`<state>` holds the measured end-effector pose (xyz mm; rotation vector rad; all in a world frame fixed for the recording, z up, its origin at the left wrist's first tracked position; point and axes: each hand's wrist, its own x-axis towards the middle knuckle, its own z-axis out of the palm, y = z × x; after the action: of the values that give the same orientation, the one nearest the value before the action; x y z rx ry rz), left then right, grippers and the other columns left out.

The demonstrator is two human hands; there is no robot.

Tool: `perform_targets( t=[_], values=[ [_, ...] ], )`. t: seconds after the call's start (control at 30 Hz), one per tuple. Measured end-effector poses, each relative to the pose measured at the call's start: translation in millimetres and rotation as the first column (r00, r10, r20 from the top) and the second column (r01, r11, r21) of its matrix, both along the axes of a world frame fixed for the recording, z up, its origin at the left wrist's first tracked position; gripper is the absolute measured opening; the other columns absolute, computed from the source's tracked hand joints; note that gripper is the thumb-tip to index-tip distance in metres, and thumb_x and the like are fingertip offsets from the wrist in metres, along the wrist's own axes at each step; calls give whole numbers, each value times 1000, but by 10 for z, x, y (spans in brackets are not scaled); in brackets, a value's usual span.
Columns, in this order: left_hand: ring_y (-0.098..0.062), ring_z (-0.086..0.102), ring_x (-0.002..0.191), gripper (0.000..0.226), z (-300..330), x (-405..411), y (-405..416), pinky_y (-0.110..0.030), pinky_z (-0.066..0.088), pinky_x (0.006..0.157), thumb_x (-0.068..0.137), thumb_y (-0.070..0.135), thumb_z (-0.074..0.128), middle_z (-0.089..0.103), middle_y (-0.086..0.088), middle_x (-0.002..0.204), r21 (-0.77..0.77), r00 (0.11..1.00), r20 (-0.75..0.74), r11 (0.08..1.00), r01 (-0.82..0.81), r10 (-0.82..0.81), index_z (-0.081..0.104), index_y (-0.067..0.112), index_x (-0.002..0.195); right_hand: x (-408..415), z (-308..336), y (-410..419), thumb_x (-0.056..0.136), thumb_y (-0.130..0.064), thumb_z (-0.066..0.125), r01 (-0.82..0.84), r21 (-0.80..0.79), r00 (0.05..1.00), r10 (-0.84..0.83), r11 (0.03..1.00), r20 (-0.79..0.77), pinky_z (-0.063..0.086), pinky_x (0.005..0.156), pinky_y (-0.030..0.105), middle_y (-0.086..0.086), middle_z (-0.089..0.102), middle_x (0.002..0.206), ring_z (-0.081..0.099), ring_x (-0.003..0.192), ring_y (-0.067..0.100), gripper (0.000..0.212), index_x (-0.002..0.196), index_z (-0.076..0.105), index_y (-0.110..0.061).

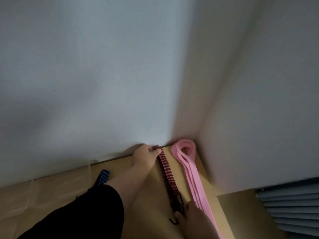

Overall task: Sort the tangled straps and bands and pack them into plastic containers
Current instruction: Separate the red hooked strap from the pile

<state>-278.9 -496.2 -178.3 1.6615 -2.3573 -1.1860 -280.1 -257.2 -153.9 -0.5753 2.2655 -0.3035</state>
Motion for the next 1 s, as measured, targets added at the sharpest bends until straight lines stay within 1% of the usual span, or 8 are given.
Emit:
perform_targets(
  t=[0.13,0.27,0.4,0.53,0.63,0.73,0.9,1.0],
  values=[
    [-20,63,102,34,155,227,-75,-25,40,78,89,45,69,69,1,104,-9,998,-45,999,42,-43,68,15,106,27,148,-64,94,-52,56,26,16,995,-24,1000,-102,45,99,24,-1,49,134,54,120,12,58,137,39,-18],
    [-13,61,83,8,408,659,-60,-29,49,75,93,28,62,64,6,87,-52,979,-163,991,119,-126,65,21,91,204,351,-218,91,-51,54,-70,-5,984,69,998,-164,47,97,31,0,48,132,54,119,19,49,130,41,-24],
    [-21,63,75,14,544,1138,-37,-45,56,75,90,23,62,64,-2,76,-17,952,-268,989,147,-147,66,13,81,462,438,-397,88,-53,54,-172,-10,970,167,985,-176,47,95,31,-4,47,130,55,117,17,46,127,45,-31],
    [-4,56,68,12,631,1763,-119,-20,45,66,90,20,66,60,13,70,-60,953,-270,990,129,-140,66,22,79,766,447,-623,89,-54,55,-275,15,956,275,961,-97,45,98,33,-5,49,128,53,117,13,43,124,49,-31],
    [-3,59,72,9,688,2273,-166,-15,42,64,90,22,68,65,10,76,-112,959,-275,993,44,-74,72,16,84,967,429,-826,93,-52,53,-345,7,938,345,939,-46,46,93,31,-4,49,124,55,109,13,35,120,50,-30],
    [-7,66,80,10,763,2693,-244,-26,54,73,89,28,69,70,8,83,-75,958,-285,997,-34,12,73,19,89,1159,384,-1045,96,-47,53,-357,-37,934,356,933,-42,45,84,28,-1,54,119,56,101,14,30,118,52,-26],
    [-12,62,80,11,768,3279,-332,-19,45,66,88,29,71,65,6,82,-124,955,-270,980,-157,118,69,18,86,1444,345,-1383,97,-38,51,-317,-170,944,292,933,-153,48,69,28,-4,54,98,56,83,10,15,99,55,-23],
    [-12,61,83,10,677,3490,-330,-22,45,71,88,30,71,63,7,84,-96,968,-223,986,-140,115,64,23,85,1529,301,-1632,96,-29,53,-183,-231,982,167,955,-87,46,60,27,-1,60,91,58,77,10,11,95,56,-19]
  ],
)
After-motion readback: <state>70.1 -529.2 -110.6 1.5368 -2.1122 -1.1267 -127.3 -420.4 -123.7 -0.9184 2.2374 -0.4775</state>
